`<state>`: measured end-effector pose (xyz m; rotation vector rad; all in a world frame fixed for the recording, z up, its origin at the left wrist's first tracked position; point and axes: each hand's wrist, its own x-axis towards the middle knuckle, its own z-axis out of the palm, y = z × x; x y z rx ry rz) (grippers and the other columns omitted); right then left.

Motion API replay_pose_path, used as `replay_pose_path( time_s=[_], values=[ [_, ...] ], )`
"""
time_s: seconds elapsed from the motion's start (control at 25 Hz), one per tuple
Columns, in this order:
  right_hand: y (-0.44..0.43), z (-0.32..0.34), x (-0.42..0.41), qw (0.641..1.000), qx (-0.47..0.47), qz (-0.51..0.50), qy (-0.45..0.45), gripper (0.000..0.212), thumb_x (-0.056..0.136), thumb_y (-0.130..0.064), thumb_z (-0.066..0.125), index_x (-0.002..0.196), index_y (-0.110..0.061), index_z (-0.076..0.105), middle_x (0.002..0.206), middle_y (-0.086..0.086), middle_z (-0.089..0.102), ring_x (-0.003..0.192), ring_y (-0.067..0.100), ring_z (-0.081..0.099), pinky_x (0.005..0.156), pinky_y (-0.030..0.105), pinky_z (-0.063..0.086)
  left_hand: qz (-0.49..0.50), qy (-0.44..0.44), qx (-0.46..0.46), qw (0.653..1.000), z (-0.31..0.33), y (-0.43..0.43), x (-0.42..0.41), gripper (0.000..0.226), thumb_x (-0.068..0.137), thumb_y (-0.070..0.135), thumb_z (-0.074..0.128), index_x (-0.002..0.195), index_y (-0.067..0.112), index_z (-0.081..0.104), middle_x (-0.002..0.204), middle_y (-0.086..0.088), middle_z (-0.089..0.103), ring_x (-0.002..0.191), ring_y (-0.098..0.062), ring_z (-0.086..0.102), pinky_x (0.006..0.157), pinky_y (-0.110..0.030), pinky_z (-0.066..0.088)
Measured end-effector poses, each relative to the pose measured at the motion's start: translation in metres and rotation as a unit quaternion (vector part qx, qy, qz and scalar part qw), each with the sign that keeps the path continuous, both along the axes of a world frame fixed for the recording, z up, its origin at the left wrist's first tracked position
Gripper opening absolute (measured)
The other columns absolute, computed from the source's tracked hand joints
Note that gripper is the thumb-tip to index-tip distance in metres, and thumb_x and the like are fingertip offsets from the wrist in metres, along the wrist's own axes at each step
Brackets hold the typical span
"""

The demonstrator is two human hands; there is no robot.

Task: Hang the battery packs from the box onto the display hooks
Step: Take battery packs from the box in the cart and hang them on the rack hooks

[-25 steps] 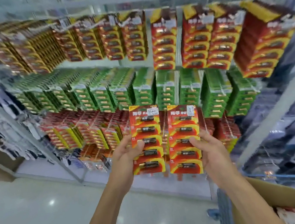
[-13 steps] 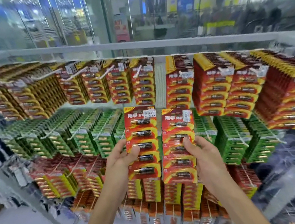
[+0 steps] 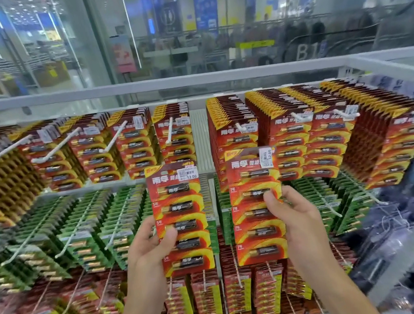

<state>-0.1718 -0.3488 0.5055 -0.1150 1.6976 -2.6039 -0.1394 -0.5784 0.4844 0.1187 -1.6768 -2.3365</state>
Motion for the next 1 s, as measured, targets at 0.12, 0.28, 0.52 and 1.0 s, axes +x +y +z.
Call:
replay_pose_path(
  time_s=[0.12,0.28,0.52,1.0],
  values=[
    [-0.001,0.014,0.003,0.998,0.001,-0.054,0.045,0.017,0.083,-0.033,0.072,0.090,-0.018,0.077,0.093,0.010,0.075,0.088,0.034,0.072,0.077,0.051,0.061,-0.013,0.001,-0.002,1.000,-0.001,-0.010,-0.002,0.023,0.083,0.014,0.065,0.096,0.029,0.078,0.100,-0.014,0.079,0.088,-0.035,0.077,0.070,-0.047,0.064],
    [-0.003,0.023,-0.007,0.992,0.036,-0.110,0.060,0.021,0.087,-0.037,0.075,0.091,-0.016,0.076,0.091,0.008,0.071,0.099,0.038,0.068,0.095,0.062,0.055,-0.019,-0.007,-0.004,1.000,-0.006,-0.018,-0.001,0.024,0.085,0.014,0.063,0.096,0.029,0.078,0.103,-0.014,0.079,0.092,-0.037,0.076,0.078,-0.052,0.059],
    [-0.015,0.032,-0.022,0.993,0.051,-0.097,0.051,0.015,0.097,-0.028,0.068,0.094,-0.015,0.076,0.101,0.017,0.075,0.099,0.048,0.069,0.089,0.067,0.055,-0.033,-0.021,-0.010,0.999,-0.011,-0.018,-0.002,0.031,0.085,0.012,0.063,0.114,0.016,0.068,0.100,-0.012,0.079,0.088,-0.033,0.077,0.065,-0.039,0.064],
    [-0.018,0.023,-0.033,0.993,0.077,-0.080,0.039,0.027,0.090,-0.051,0.072,0.106,-0.030,0.076,0.120,0.004,0.074,0.121,0.037,0.065,0.107,0.065,0.045,-0.035,-0.005,-0.024,0.999,-0.005,-0.013,-0.006,0.024,0.089,0.005,0.061,0.111,0.014,0.069,0.096,-0.009,0.080,0.085,-0.026,0.078,0.065,-0.030,0.063]
  ],
)
